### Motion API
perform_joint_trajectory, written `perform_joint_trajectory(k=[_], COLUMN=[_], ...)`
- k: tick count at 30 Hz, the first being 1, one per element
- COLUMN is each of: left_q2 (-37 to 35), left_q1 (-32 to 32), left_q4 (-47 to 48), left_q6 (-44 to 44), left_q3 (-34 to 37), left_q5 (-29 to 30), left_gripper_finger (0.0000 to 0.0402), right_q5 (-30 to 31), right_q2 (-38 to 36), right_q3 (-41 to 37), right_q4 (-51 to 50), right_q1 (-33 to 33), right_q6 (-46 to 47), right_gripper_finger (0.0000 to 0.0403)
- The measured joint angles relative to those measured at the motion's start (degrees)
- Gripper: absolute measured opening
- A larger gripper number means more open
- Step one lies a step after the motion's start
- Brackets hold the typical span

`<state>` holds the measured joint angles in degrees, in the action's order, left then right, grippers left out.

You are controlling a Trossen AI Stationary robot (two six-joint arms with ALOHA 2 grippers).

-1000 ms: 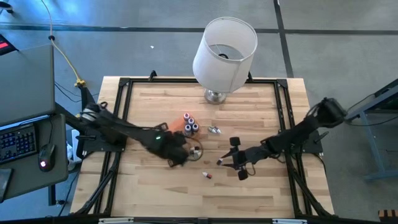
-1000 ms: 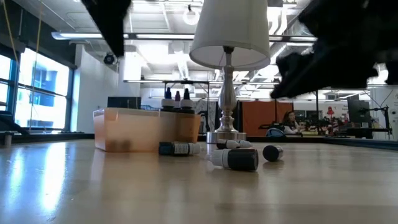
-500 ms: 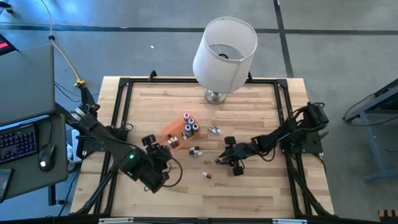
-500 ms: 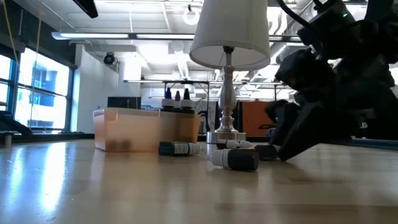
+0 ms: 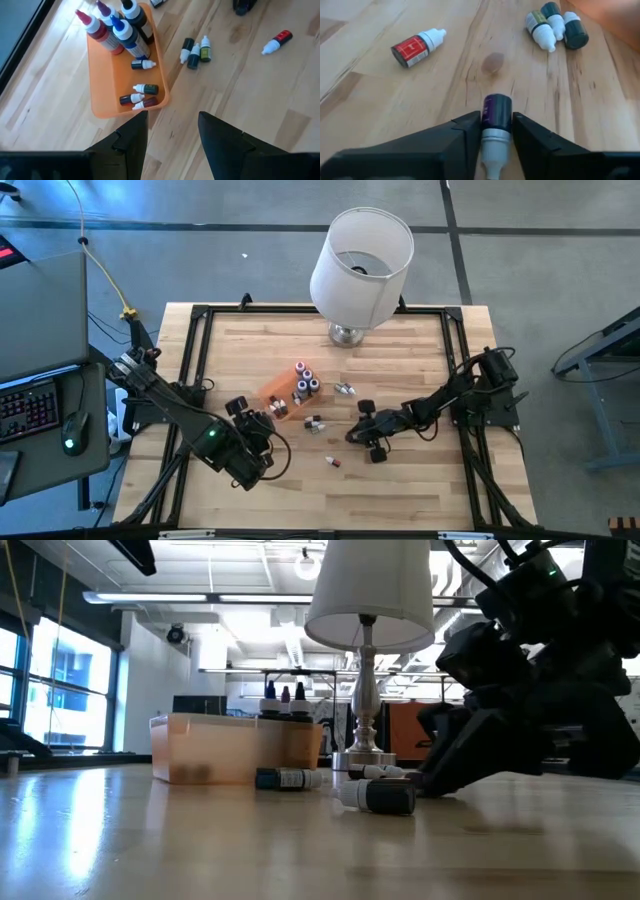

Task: Pick & Place food coloring
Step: Put the bottom small violet food coloring bottle into the bin

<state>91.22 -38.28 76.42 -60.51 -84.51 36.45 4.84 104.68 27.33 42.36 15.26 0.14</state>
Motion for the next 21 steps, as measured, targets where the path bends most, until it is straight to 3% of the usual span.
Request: perform_joint_trajectory(k=[4,7,11,15,21], left_q2=[0.00,0.00,0.00,0.00,0.00], left_q1=[0.00,0.00,0.04,0.04,0.02], left_q4=[-0.09,-0.07,0.00,-0.12,-0.46], left_q6=[-0.25,-0.28,-0.28,-0.28,-1.49], left_q3=[0.00,0.00,0.00,0.00,-0.02], left_q5=[0.41,0.45,0.60,0.76,0.47], left_gripper_finger=[0.0170,0.0170,0.0170,0.0170,0.0170], right_q5=[-0.79,0.09,8.65,19.95,21.72], right_q2=[0.19,0.34,0.20,1.94,10.43], right_q3=[-0.02,2.13,11.14,23.59,41.45], right_q4=[2.73,7.39,9.02,3.06,-16.60], right_q1=[0.00,-0.17,0.13,-0.44,-3.32], right_q6=[0.32,1.26,0.85,-3.99,-2.62], right_gripper_finger=[0.0068,0.0066,0.0074,0.0087,0.0068])
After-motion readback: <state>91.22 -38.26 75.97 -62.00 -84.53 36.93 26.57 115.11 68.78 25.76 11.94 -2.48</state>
